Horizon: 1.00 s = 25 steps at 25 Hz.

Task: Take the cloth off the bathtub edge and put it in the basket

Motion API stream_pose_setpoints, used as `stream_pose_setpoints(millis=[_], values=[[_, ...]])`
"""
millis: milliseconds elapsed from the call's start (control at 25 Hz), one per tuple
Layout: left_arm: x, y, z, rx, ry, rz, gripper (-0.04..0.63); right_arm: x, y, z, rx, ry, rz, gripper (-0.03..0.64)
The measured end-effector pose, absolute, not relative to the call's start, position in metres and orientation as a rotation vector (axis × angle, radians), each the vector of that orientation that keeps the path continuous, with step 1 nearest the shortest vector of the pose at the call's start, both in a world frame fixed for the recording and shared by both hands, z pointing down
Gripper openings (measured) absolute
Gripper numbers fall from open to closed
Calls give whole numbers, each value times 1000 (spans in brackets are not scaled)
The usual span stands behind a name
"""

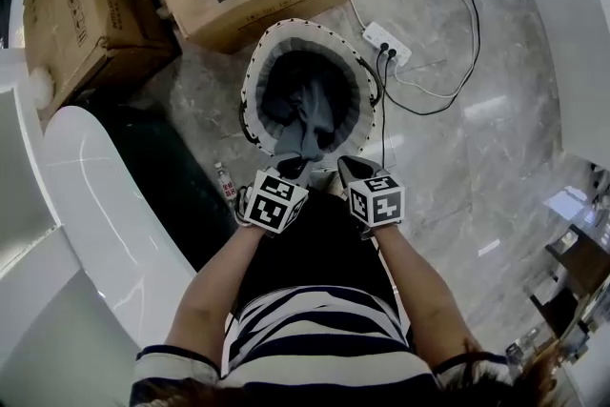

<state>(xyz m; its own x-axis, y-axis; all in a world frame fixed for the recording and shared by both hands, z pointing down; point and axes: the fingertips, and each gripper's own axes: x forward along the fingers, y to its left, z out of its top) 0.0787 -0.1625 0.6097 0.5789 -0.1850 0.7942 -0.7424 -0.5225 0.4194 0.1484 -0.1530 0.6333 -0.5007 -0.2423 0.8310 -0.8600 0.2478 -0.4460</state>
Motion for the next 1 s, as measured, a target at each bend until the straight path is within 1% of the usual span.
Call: stream_pose_setpoints(millis=[120,280,680,1000], values=[[80,-184,596,2067,-775,880,31,152,-156,630,1025,-1894,1260,32],[78,-194,603,2072,-765,916,32,154,-161,627,1045,-1894,1251,32],[75,-177,645,2023,-736,1187,32,156,-160,628,1046,-1888,1250,32],[64,-171,660,1952,-791,1223,37,151,-160,626,1018,-1900,1235,32]])
